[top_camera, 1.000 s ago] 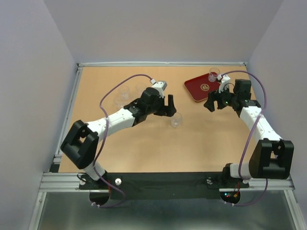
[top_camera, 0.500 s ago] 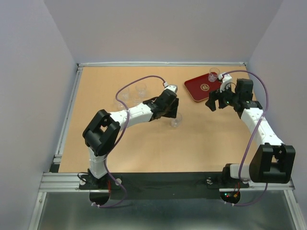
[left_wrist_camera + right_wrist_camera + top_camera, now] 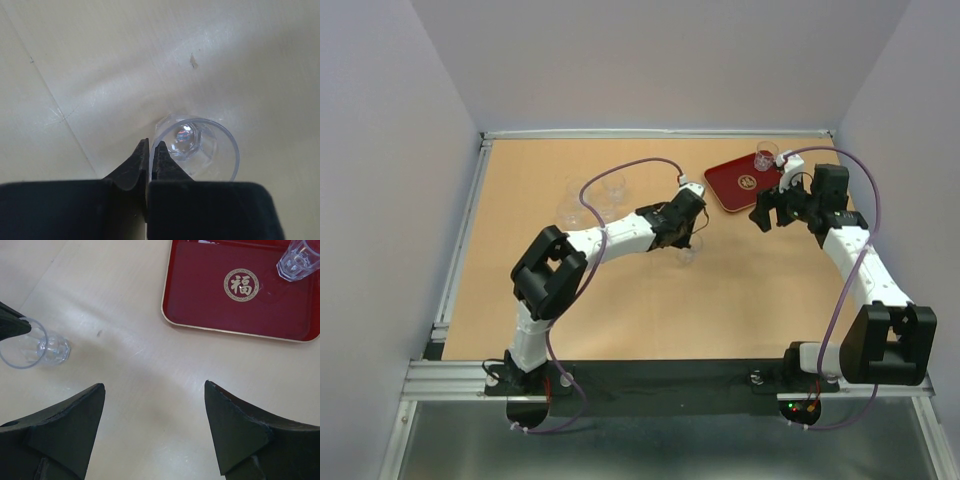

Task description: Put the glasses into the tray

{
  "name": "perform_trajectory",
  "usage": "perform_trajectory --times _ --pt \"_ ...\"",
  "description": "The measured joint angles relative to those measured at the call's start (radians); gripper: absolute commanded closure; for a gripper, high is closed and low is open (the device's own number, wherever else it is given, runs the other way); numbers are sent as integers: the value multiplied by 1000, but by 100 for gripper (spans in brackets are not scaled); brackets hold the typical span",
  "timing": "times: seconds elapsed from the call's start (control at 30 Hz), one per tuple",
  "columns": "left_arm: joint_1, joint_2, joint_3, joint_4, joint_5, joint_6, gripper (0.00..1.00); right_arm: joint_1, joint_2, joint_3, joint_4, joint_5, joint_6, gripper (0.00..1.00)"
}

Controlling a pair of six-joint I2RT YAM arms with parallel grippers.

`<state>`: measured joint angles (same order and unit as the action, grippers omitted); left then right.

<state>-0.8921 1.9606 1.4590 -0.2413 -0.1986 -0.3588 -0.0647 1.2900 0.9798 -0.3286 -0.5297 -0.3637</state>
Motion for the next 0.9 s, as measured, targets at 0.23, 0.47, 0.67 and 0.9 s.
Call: perform_trajectory --times 0.23,0.47,0.67,0.9 --pt "-2 16 171 -60 -18 45 100 0 -1 0 0 9 0 15" --pt "26 184 584 -92 10 81 100 0 -1 0 0 60 5 15" --pt "84 319 764 -106 56 85 100 0 -1 0 1 97 23 15" --pt "145 370 767 -37 104 82 100 0 -1 0 3 122 28 15"
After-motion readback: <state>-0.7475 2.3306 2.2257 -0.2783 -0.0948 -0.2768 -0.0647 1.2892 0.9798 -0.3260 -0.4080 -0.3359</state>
